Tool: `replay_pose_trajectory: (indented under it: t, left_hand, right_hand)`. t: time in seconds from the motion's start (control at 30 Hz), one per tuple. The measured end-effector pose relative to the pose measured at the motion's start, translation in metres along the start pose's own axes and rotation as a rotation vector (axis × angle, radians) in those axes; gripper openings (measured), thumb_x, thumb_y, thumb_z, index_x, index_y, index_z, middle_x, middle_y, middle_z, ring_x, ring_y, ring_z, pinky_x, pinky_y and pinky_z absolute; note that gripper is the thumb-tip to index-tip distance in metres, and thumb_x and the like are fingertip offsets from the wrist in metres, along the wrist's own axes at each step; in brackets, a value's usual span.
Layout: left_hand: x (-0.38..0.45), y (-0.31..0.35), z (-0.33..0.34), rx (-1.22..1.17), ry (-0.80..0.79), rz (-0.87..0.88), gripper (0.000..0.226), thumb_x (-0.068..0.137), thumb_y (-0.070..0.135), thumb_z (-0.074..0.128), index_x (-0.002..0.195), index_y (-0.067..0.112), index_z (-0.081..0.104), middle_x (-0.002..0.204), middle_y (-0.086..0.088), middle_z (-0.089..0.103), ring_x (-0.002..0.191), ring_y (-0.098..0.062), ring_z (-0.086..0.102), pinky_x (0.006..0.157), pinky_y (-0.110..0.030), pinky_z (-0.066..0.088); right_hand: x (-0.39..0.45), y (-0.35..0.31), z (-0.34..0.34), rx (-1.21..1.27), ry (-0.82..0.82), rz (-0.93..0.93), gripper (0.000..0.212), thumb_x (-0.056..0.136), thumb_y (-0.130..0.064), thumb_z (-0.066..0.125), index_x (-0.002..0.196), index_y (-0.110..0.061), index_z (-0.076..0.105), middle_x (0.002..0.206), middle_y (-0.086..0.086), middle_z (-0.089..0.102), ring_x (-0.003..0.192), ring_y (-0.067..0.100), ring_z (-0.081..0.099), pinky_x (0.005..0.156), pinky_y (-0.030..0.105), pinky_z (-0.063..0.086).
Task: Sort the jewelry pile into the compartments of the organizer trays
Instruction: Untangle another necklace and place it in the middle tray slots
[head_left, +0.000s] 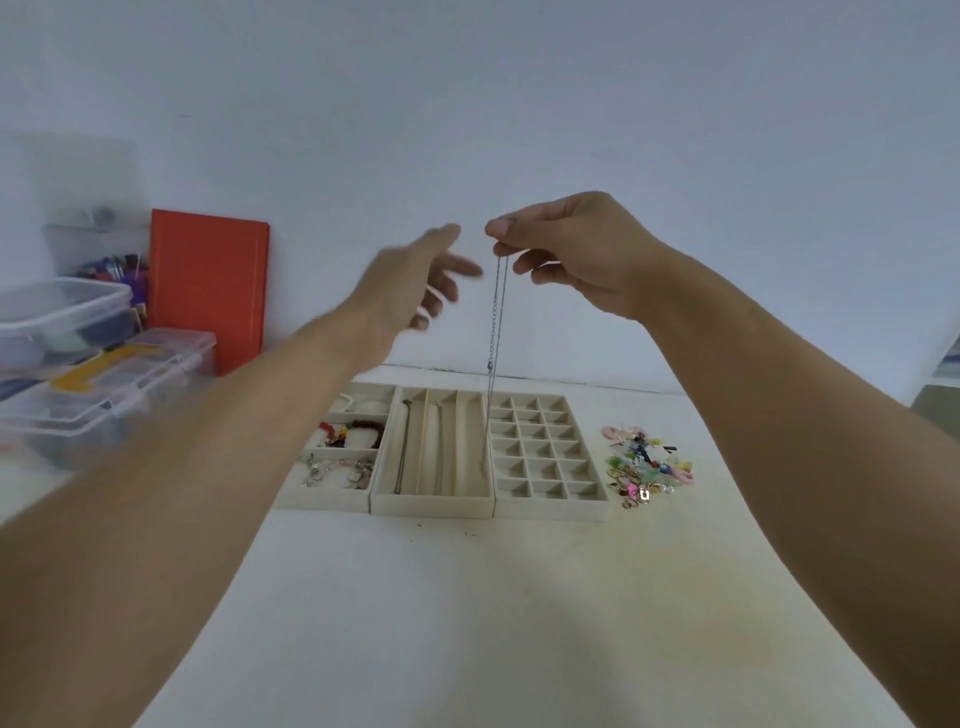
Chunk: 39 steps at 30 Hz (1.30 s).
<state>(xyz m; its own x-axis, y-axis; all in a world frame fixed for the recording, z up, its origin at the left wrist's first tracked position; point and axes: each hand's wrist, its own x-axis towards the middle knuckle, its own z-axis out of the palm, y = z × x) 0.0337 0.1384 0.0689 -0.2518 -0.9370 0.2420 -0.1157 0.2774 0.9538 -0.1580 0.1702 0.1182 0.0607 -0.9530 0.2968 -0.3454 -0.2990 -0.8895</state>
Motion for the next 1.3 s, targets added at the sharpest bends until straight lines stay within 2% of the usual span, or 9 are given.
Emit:
replay_pose_trajectory:
  t: [0.07,0.13,0.3,0.43,0.53,0.63,0.87,1.0,1.3]
  left_hand:
    - [-0.014,-0.032,0.010,0.001,-0.166,-0.048,0.060,0.087,0.070,0.050,0.095,0.020,0.081,0.072,0.005,0.056,0.067,-0.013,0.044,0.062,-0.027,0.035]
    - [-0.025,-0.058,0.023,0.098,-0.235,-0.032,0.045,0.084,0.065,0.060,0.092,0.026,0.081,0.072,0.009,0.055,0.069,-0.011,0.045,0.064,-0.023,0.037]
    - [-0.023,-0.091,0.037,0.166,-0.139,-0.022,0.013,0.088,0.040,0.074,0.086,0.029,0.080,0.067,0.015,0.060,0.062,-0.007,0.046,0.060,-0.014,0.041]
    - [-0.025,-0.110,0.036,0.198,-0.139,-0.039,0.015,0.085,0.043,0.075,0.093,0.030,0.079,0.066,0.023,0.068,0.058,0.002,0.054,0.058,-0.005,0.042]
    - [-0.023,-0.121,0.032,0.216,-0.146,-0.063,0.015,0.082,0.047,0.076,0.089,0.034,0.079,0.074,0.005,0.073,0.067,-0.003,0.059,0.067,-0.012,0.047]
    - [-0.021,-0.127,0.032,0.237,-0.164,-0.057,0.013,0.082,0.045,0.076,0.088,0.034,0.078,0.073,0.015,0.073,0.067,0.005,0.061,0.073,-0.015,0.046]
    - [-0.018,-0.136,0.041,0.386,-0.177,-0.056,0.015,0.088,0.040,0.074,0.089,0.027,0.081,0.062,0.023,0.065,0.055,0.008,0.056,0.060,-0.011,0.040]
    - [-0.018,-0.131,0.052,0.618,-0.229,-0.109,0.017,0.089,0.039,0.072,0.082,0.025,0.080,0.077,0.011,0.075,0.070,-0.008,0.070,0.068,-0.022,0.055]
    - [-0.022,-0.130,0.074,1.166,-0.243,-0.153,0.022,0.088,0.031,0.062,0.070,0.021,0.053,0.070,0.006,0.058,0.067,-0.016,0.059,0.056,-0.027,0.039]
  right_hand:
    - [0.007,-0.002,-0.001,0.019,0.030,-0.008,0.018,0.086,-0.021,0.079,0.099,-0.009,0.078,0.089,0.004,0.076,0.071,0.012,0.063,0.068,0.020,0.052]
    - [0.014,-0.001,-0.005,0.029,0.032,0.007,0.014,0.087,-0.019,0.078,0.097,-0.010,0.078,0.090,0.004,0.076,0.069,0.010,0.064,0.068,0.018,0.053]
    - [0.035,0.012,-0.017,0.110,0.071,0.105,0.019,0.088,-0.011,0.077,0.104,-0.002,0.074,0.092,0.008,0.075,0.071,0.010,0.071,0.066,0.016,0.055]
    - [0.051,0.021,-0.030,0.138,0.089,0.196,0.022,0.089,-0.007,0.075,0.108,0.003,0.071,0.099,0.014,0.073,0.073,0.012,0.074,0.067,0.019,0.058]
    - [0.062,0.026,-0.039,0.086,0.095,0.228,0.020,0.089,-0.007,0.074,0.107,0.001,0.070,0.101,0.014,0.074,0.077,0.013,0.074,0.068,0.020,0.058]
    - [0.072,0.033,-0.045,0.039,0.127,0.237,0.018,0.089,-0.008,0.075,0.104,0.000,0.071,0.099,0.013,0.074,0.080,0.014,0.074,0.069,0.021,0.059]
    - [0.097,0.052,-0.049,-0.015,0.200,0.246,0.027,0.083,-0.004,0.081,0.106,0.004,0.072,0.095,0.013,0.075,0.084,0.016,0.077,0.070,0.023,0.060]
    - [0.106,0.072,-0.037,-0.099,0.167,0.264,0.013,0.082,-0.004,0.081,0.091,0.001,0.073,0.091,0.013,0.075,0.091,0.021,0.076,0.072,0.025,0.062]
    - [0.135,0.134,0.001,-0.349,0.064,0.325,0.017,0.078,-0.016,0.086,0.087,-0.007,0.075,0.080,0.005,0.078,0.082,0.022,0.077,0.097,0.046,0.056]
